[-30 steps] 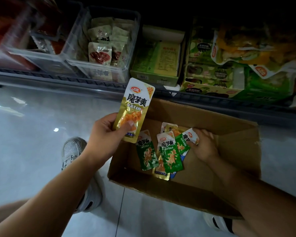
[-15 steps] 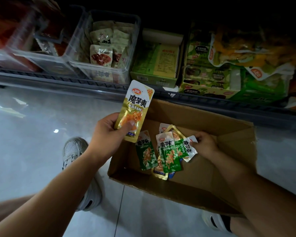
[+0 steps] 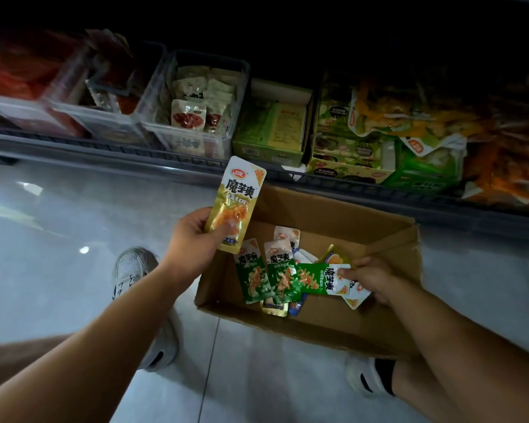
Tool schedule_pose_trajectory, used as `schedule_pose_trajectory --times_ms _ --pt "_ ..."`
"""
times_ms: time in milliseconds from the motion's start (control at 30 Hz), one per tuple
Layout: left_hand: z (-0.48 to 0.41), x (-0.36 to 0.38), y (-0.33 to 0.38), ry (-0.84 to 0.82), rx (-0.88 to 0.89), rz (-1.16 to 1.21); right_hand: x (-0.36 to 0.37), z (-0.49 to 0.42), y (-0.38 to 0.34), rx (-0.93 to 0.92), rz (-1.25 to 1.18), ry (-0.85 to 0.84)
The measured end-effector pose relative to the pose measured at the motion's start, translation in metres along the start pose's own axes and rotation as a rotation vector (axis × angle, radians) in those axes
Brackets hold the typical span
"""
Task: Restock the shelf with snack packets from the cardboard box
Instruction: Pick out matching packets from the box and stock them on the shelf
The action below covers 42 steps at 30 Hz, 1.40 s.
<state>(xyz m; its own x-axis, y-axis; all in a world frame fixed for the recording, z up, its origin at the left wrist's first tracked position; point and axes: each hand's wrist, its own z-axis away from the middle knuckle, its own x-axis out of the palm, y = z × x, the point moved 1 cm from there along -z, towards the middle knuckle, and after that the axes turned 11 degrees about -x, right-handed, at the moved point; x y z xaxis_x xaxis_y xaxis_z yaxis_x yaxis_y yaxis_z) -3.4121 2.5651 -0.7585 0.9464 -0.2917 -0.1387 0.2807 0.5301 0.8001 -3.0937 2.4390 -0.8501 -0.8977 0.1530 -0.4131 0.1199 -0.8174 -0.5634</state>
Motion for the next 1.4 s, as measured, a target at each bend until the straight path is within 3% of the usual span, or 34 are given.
schedule_pose_trajectory --times_ms 233,333,433,567,700,800,867,1033,1167,1333,1400 --pt "0.007 0.0 0.005 -0.034 -0.014 0.02 -0.025 0.037 -0.027 -0.169 -0.196 0.159" --pt "0.014 0.003 0.008 -0.081 -0.037 0.075 -0.034 0.054 -0.045 -0.249 -0.272 0.15" --pt "0.023 0.011 0.012 -0.127 -0.076 0.095 -0.035 0.079 -0.068 -0.331 -0.284 0.034" --pt "0.034 0.019 0.021 -0.224 -0.117 0.105 -0.03 0.111 -0.107 -0.416 -0.32 -0.243" --pt "0.048 0.022 0.036 -0.351 -0.08 0.113 -0.023 0.136 -0.144 -0.61 0.083 -0.393" --pt "0.054 0.016 0.044 -0.39 -0.082 0.15 -0.023 0.142 -0.167 -0.731 0.357 -0.324" --pt "0.056 0.012 0.047 -0.412 -0.08 0.124 -0.025 0.146 -0.178 -0.76 0.393 -0.273" --pt "0.049 0.007 0.046 -0.473 -0.065 -0.077 -0.011 0.145 -0.193 -0.82 0.27 -0.069" --pt "0.042 0.007 0.041 -0.509 -0.134 -0.026 0.016 0.129 -0.185 -0.843 0.045 0.092" --pt "0.023 -0.001 0.022 -0.299 -0.111 0.105 0.035 0.087 -0.15 -0.673 -0.346 0.05" --pt "0.013 -0.01 0.013 -0.189 -0.077 0.15 0.036 0.063 -0.121 -0.663 -0.003 0.019"
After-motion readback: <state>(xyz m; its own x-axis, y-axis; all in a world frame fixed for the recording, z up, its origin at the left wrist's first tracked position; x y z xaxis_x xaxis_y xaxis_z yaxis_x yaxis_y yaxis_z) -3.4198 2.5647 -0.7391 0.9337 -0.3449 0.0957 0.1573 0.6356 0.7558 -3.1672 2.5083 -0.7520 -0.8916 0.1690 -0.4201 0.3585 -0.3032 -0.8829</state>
